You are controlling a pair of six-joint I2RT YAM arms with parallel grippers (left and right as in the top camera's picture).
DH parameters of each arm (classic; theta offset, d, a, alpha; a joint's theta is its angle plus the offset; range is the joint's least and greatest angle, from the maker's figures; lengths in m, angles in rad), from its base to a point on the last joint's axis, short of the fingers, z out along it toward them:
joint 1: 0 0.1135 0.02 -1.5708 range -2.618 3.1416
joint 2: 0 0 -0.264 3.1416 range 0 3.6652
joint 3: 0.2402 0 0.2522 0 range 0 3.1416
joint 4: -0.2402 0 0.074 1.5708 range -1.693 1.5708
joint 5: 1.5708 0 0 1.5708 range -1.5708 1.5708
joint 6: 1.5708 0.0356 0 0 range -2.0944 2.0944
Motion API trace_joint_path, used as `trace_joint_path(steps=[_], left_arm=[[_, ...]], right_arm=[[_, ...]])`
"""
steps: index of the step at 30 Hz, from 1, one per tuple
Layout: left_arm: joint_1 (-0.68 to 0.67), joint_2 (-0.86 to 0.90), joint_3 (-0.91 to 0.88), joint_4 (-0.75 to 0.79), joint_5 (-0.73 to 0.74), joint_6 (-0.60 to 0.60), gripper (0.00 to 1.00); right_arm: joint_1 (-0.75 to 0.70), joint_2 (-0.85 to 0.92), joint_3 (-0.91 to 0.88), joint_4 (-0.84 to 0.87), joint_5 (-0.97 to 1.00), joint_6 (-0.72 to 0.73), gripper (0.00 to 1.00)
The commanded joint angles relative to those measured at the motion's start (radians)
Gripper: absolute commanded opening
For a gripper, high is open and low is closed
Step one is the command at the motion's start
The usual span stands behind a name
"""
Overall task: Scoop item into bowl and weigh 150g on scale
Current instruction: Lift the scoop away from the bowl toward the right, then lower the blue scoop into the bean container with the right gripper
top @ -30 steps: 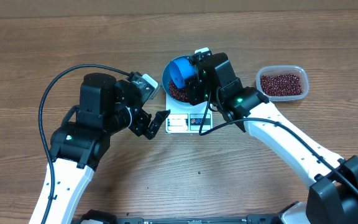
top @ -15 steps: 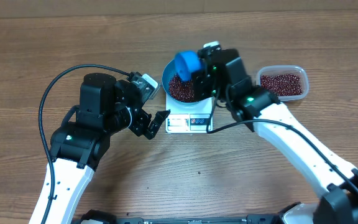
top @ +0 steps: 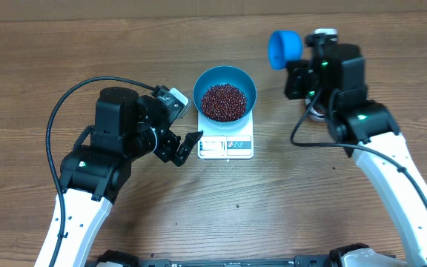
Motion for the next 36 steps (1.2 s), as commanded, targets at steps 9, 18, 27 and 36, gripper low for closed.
trace_joint_path(steps=[9, 18, 27, 36], left_arm=[[0.004, 0.004, 0.024, 0.003, 0.022, -0.006, 0.99], [0.004, 0.004, 0.024, 0.003, 0.022, -0.007, 1.00], [0.004, 0.004, 0.024, 0.003, 0.022, -0.007, 1.00], [0.004, 0.004, 0.024, 0.003, 0.022, -0.007, 0.99]], right_arm=[[-0.232, -0.045, 0.027, -0.101, 0.095, -0.127, 0.04], [-0.266, -0.045, 0.027, -0.216, 0.151, -0.453, 0.04], [-0.264, -0.045, 0.027, -0.262, 0.215, -0.572, 0.04], [-0.264, -0.044, 0.021, -0.304, 0.211, 0.072, 0.04]])
